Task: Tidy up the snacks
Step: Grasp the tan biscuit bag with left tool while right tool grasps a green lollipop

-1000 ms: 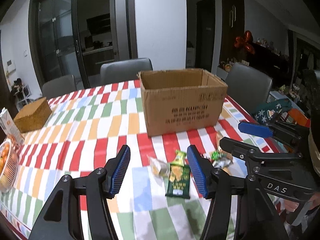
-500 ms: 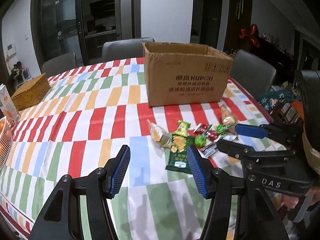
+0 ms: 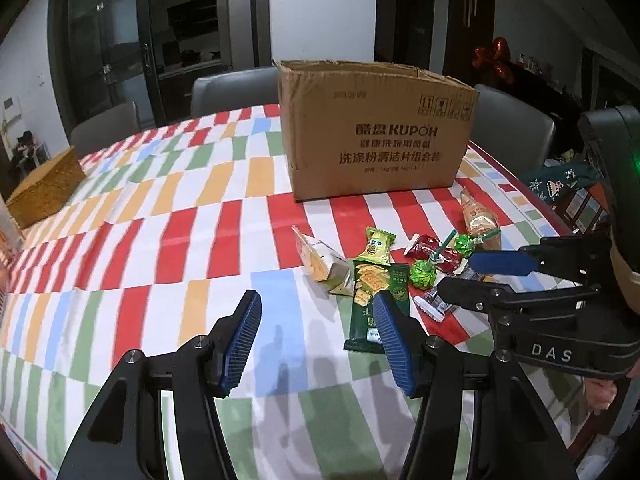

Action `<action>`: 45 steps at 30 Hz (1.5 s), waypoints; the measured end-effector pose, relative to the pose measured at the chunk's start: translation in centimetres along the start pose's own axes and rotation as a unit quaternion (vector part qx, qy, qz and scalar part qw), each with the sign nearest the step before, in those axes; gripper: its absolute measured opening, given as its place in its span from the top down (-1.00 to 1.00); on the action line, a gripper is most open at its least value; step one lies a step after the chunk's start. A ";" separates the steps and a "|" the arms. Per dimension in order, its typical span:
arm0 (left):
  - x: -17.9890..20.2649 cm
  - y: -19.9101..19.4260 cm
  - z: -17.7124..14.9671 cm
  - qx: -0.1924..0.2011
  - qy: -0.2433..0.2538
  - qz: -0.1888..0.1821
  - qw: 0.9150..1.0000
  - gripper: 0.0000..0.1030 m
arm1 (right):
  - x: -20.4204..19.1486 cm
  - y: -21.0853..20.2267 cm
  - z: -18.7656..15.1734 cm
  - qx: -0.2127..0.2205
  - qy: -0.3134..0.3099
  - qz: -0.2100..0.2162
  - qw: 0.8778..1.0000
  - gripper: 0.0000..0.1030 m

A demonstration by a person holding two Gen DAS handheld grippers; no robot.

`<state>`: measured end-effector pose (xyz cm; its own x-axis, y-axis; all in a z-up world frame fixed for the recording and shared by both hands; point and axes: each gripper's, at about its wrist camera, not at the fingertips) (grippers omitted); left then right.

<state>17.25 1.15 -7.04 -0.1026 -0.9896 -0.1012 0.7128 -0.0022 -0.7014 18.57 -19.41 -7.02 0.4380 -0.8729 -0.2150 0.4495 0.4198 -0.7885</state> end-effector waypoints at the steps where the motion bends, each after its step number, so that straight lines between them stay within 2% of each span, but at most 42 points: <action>1: 0.0 0.3 0.1 -0.002 -0.001 -0.002 1.000 -0.11 | 0.1 0.3 0.0 -0.002 0.002 0.001 1.000 0.21; 8: 0.2 3.5 1.0 -0.020 -0.015 -0.012 1.000 -0.08 | 0.8 1.7 0.6 -0.012 0.012 0.002 1.000 0.28; 16: 0.7 6.3 2.1 -0.035 -0.006 -0.006 0.999 -0.02 | 1.4 3.3 1.1 -0.026 0.025 0.011 0.999 0.35; 19: 0.9 7.0 2.3 -0.040 0.002 -0.007 0.999 0.09 | 1.8 3.9 1.1 -0.029 0.032 0.014 0.999 0.35; 26: 1.4 8.3 2.6 -0.056 0.010 -0.016 0.998 0.16 | 2.6 4.8 1.1 -0.034 0.048 0.022 0.998 0.41; 29: 1.5 8.6 2.6 -0.064 0.007 -0.022 0.998 0.25 | 2.6 5.0 1.1 -0.036 0.049 0.025 0.998 0.46; 34: 1.6 8.8 2.6 -0.067 0.005 -0.026 0.997 0.42 | 2.6 5.3 1.2 -0.033 0.053 0.025 0.998 0.48; 45: 1.7 5.8 3.1 -0.040 0.000 -0.023 0.999 0.46 | 2.3 3.1 1.6 -0.002 0.051 0.026 0.998 0.48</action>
<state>23.33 -0.95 -9.07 -0.1344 -0.9886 -0.0674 0.6499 -0.0366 -0.7592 22.25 -19.75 -9.01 0.3787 -0.8707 -0.3138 0.4247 0.4647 -0.7770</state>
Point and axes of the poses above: each gripper's, at about its wrist camera, not at the fingertips, and y roughly the way its jaws point, x to its right, z to its top, and after that the axes turned 9 degrees about z, right-handed
